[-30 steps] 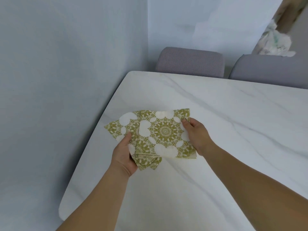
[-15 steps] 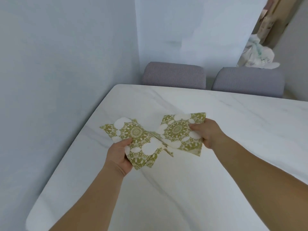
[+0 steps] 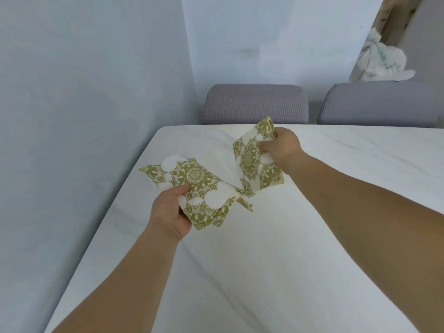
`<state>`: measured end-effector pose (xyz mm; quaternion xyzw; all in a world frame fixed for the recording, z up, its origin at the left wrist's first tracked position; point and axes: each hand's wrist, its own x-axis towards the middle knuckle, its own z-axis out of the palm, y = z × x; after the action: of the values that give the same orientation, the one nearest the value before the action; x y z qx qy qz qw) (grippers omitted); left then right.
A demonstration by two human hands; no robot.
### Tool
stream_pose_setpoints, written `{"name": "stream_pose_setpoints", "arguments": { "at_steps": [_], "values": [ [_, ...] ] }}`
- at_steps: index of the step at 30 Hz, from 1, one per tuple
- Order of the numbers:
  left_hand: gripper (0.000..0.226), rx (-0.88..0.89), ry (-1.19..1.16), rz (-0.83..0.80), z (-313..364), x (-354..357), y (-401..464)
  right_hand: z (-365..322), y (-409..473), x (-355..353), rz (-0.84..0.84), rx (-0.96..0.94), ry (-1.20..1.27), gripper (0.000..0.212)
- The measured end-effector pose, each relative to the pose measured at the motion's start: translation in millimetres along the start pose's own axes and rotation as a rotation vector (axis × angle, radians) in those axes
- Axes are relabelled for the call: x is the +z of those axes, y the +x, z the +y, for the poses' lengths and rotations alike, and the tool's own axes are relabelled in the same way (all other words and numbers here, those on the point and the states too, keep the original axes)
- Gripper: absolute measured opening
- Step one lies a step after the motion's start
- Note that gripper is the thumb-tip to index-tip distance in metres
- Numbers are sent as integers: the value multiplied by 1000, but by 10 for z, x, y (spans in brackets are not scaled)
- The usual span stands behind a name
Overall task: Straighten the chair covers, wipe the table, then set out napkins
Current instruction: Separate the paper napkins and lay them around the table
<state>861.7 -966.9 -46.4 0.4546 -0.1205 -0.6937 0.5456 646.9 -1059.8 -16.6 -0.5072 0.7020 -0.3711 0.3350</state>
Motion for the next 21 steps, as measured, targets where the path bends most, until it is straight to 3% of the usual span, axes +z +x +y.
{"name": "stream_pose_setpoints", "arguments": {
  "at_steps": [4,9,11,13,15,21],
  "values": [
    [23,36,-15,-42,138,-133,380,-127,465,298,-12,9,166,20],
    [23,34,-72,-69,121,-295,673,140,886,511,53,58,175,24],
    [23,5,-77,-74,60,-348,775,405,949,606,-9,158,151,43],
    [24,-29,-74,-78,-19,-397,851,635,951,709,-125,281,80,75],
    [24,-58,-79,-90,-82,-409,883,793,955,782,-134,288,-13,88],
    [23,-67,-99,-75,-170,-399,942,798,1071,714,58,163,-125,74]
  ]
}}
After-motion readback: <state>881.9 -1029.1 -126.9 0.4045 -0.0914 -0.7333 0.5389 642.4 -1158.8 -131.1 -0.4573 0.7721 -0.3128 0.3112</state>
